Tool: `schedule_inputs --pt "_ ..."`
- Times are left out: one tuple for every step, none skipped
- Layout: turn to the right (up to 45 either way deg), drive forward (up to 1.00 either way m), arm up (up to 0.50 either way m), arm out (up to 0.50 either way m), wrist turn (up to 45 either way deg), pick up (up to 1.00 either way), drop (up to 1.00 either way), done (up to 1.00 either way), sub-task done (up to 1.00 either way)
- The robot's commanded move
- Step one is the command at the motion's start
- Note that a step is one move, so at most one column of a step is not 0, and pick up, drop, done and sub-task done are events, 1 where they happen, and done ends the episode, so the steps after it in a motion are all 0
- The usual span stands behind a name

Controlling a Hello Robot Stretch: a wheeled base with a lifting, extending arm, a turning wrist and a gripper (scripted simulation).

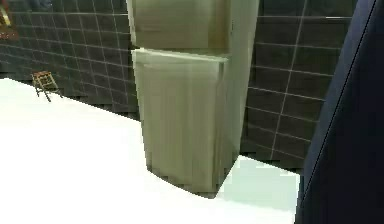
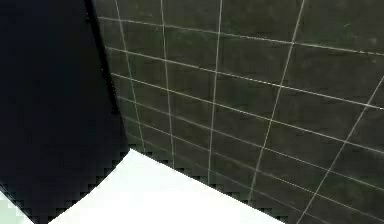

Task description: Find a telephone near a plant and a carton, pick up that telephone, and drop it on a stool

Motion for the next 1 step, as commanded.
schedule_inputs --pt "-45.0 0.00 0.00 0.00 0.0 0.00 0.00 0.00 0.00"
